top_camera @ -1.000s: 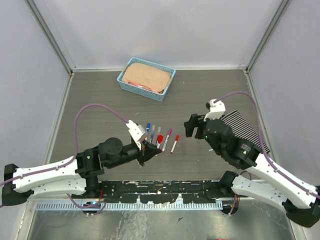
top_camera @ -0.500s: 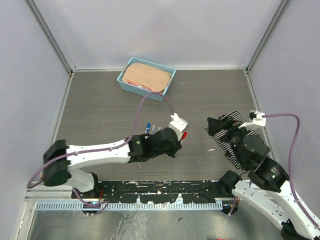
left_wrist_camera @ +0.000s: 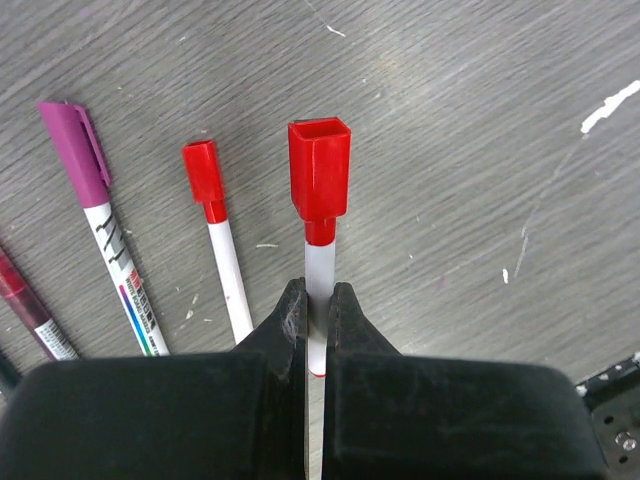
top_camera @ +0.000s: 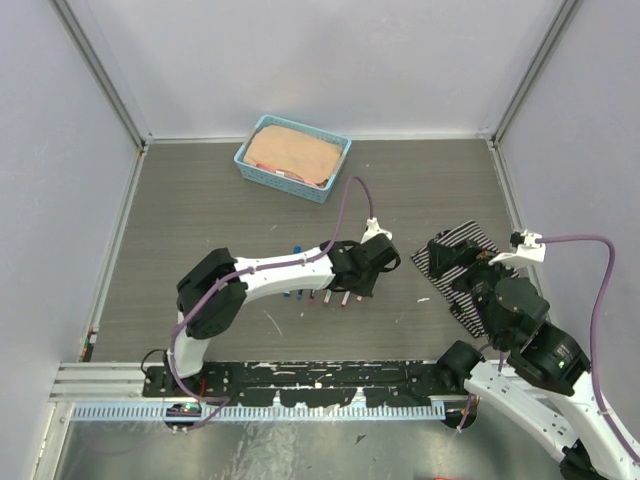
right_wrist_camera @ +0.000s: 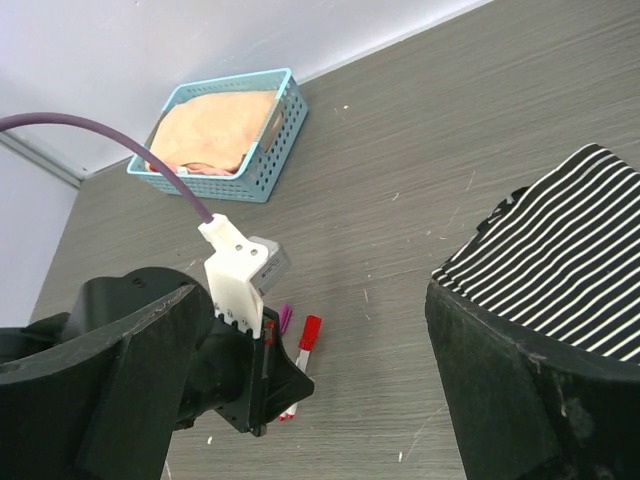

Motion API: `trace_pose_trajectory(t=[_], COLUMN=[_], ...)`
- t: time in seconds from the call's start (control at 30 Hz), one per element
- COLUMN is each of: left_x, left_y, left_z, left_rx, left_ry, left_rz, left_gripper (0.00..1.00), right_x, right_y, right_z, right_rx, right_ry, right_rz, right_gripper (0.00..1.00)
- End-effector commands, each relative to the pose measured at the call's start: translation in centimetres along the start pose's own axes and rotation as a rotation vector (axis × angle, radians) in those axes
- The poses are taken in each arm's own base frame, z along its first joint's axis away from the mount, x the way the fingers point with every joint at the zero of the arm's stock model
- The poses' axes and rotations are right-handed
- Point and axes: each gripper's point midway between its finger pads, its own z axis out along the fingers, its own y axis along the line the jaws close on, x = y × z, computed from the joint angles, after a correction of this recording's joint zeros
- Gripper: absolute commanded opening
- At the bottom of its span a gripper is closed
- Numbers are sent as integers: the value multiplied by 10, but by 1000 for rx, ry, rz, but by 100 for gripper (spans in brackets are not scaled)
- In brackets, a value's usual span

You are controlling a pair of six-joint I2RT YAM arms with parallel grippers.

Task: Insert the pens into the pen caps
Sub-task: Place the pen at the center of the board.

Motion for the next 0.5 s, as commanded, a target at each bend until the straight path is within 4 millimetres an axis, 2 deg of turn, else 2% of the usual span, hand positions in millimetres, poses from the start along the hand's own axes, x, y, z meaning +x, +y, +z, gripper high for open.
trace_pose_trajectory(t=[0.0, 0.27, 0.47], left_x=[12, 22, 27], left_y=[3, 12, 14], left_z=[8, 20, 25], left_rx=[-45, -114, -129], left_ry=[97, 154, 172], left_rz=[-33, -34, -34], left_gripper=[0, 0, 12], right_x=[-17, -15, -10], right_y=[-6, -11, -12], right_z=[-5, -5, -3], right_rx=[30, 45, 50], right_ry=[-55, -53, -39], right_rz=[9, -13, -24], right_gripper=[98, 98, 98])
